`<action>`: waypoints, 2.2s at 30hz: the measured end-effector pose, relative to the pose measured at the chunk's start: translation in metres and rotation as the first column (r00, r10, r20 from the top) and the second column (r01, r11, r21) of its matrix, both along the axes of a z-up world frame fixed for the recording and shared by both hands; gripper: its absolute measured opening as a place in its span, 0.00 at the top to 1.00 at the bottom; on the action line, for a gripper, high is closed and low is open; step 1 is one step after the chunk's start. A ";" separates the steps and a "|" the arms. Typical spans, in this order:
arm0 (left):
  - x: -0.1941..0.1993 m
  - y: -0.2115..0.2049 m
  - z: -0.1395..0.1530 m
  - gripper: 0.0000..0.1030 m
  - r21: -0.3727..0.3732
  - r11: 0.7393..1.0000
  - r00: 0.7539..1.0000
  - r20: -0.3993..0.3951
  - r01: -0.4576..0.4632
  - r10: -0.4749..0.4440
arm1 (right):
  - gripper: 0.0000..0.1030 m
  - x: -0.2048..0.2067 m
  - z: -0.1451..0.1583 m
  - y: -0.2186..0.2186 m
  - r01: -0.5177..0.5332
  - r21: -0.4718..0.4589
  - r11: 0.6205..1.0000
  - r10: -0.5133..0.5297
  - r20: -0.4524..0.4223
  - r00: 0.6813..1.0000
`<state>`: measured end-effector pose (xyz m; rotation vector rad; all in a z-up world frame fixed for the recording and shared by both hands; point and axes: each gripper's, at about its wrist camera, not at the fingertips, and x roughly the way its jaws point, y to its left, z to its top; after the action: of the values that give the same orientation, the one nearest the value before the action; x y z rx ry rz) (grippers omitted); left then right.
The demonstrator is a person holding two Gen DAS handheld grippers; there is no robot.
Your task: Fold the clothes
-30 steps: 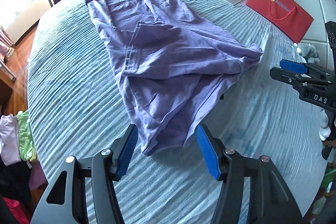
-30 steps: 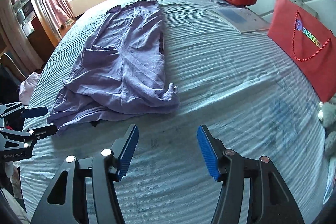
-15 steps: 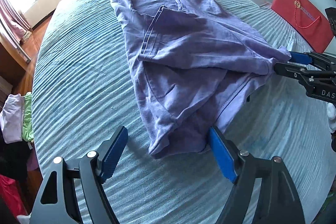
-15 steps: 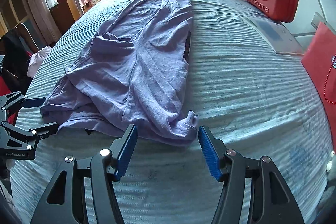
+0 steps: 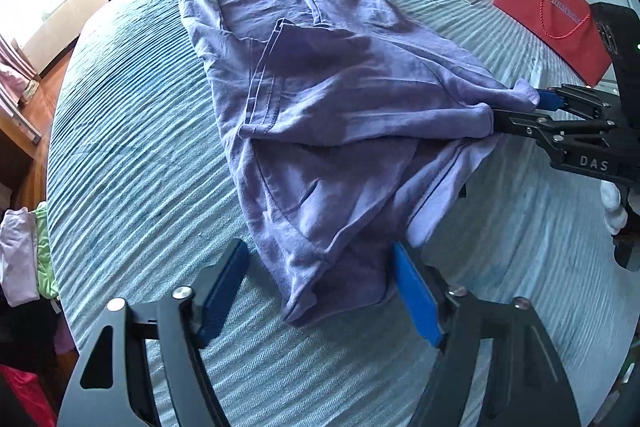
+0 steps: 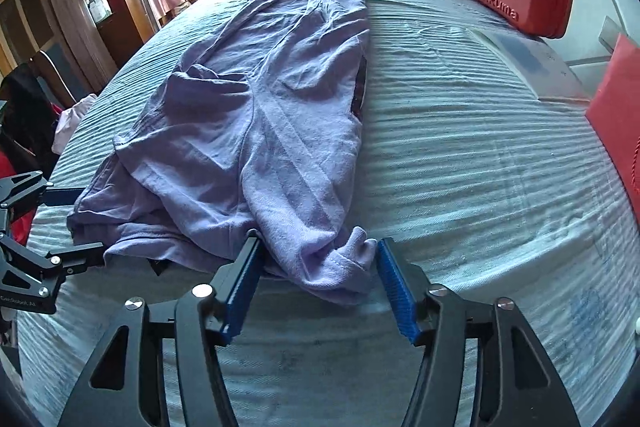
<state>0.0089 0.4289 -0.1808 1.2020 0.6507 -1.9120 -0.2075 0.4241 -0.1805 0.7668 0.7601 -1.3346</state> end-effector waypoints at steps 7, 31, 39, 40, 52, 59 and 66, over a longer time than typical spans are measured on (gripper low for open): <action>-0.009 -0.001 0.019 0.91 -0.011 0.996 0.995 0.028 0.092 -0.092 | 0.89 0.004 0.010 0.005 0.059 -0.016 0.998 -0.058 0.055 0.997; 0.005 -0.443 0.055 0.91 -0.019 0.959 0.943 -0.179 0.283 -0.281 | 0.90 0.017 0.071 -0.366 0.437 -0.073 0.897 -0.429 0.100 0.898; 0.001 -0.504 0.039 0.40 0.047 0.921 0.911 -0.180 0.386 -0.372 | 0.65 -0.005 0.053 -0.437 0.556 0.061 0.829 -0.560 0.084 0.824; 0.004 -0.504 0.047 0.35 0.015 0.921 0.906 -0.186 0.390 -0.381 | 0.65 -0.006 0.061 -0.432 0.570 0.040 0.820 -0.571 0.092 0.816; -0.005 -0.459 0.054 0.34 -0.089 0.845 0.843 -0.074 0.527 -0.533 | 0.59 0.080 0.061 -0.269 0.681 0.103 0.725 -0.688 0.080 0.721; -0.029 -0.465 0.038 0.34 -0.101 0.728 0.729 -0.031 0.678 -0.683 | 0.59 0.128 0.039 -0.237 0.783 0.177 0.596 -0.803 0.148 0.577; -0.043 -0.506 0.027 0.66 -0.036 0.589 0.589 -0.021 0.807 -0.808 | 0.58 0.168 0.032 -0.263 0.896 0.229 0.380 -0.917 0.220 0.333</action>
<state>-0.0338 -0.0771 -0.1536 1.6257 0.0379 -2.6784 -0.0394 0.1613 -0.1482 1.5707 0.0058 -2.1227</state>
